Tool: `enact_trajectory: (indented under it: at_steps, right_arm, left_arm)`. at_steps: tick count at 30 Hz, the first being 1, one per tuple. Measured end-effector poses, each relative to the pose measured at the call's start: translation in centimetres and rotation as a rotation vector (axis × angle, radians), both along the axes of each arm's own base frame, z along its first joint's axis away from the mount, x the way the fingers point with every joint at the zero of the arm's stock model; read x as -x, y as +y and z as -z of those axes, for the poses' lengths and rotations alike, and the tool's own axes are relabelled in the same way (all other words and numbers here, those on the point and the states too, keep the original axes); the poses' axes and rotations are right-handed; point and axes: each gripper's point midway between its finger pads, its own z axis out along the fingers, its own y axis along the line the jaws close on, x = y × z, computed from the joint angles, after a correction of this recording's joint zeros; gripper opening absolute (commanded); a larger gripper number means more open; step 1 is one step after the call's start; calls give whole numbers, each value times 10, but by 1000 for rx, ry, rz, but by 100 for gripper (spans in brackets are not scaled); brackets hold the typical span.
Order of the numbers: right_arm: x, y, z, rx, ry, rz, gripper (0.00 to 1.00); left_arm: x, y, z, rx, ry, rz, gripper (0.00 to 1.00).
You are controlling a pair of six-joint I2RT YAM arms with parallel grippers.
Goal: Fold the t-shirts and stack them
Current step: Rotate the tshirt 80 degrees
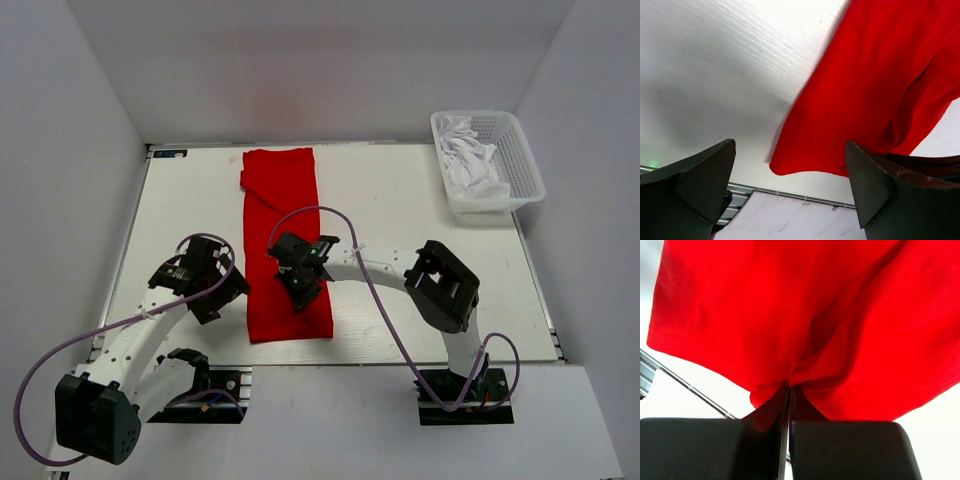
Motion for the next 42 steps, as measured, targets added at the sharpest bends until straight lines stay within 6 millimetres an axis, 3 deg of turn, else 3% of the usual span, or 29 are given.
enact_trajectory:
  at_steps: [10,11,12,17,18,25,33,38,42]
  right_arm:
    - [22,1,-3,-3,44,-78,0]
    - [24,1,-3,-2,45,-84,4]
    - [25,1,-3,-2,45,-88,16]
    - [27,2,-3,-6,46,-110,35]
    - [27,2,-3,-9,45,-113,48]
    - [20,15,5,-18,29,-141,90]
    - [24,24,-5,-93,32,-185,90]
    - [28,19,-46,-193,-17,-191,90]
    - [25,2,-73,-236,-68,-126,90]
  left_arm:
    - [1,0,4,-9,17,12,100]
    - [0,0,3,-8,16,12,100]
    - [0,0,3,-6,16,13,100]
    - [-2,-2,3,1,10,18,100]
    - [-3,-3,3,2,9,20,100]
    - [-1,-4,4,9,15,30,100]
    - [5,-2,5,6,39,29,100]
    - [5,-5,4,21,39,35,100]
    - [6,-9,4,38,41,43,100]
